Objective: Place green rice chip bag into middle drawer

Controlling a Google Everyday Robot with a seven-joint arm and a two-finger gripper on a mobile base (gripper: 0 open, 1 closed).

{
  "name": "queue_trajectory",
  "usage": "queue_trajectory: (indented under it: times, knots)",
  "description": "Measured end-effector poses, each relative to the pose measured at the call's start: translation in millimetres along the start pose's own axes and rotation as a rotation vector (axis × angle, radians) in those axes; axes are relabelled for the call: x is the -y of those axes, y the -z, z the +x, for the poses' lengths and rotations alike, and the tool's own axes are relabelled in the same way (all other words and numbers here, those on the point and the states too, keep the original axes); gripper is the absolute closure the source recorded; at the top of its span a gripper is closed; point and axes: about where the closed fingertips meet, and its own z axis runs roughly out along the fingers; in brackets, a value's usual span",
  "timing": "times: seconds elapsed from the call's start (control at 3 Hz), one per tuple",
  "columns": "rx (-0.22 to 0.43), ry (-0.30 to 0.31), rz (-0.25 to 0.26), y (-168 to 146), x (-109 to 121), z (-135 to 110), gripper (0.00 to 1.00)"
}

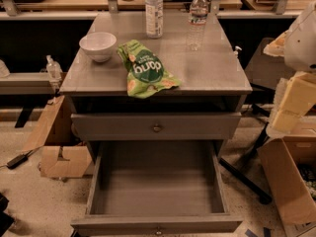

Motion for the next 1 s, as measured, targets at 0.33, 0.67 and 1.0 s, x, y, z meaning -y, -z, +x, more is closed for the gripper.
queue_trajectory:
  times: [0.33, 0.67, 1.0]
  knots:
    - [0.017, 0.000, 0.018, -1, 7, -4, 0.00]
    - [0.093, -0.007, 0.066, -10, 35, -20, 0.00]
    - [0.254, -0.085, 0.076, -45, 73, -59, 0.00]
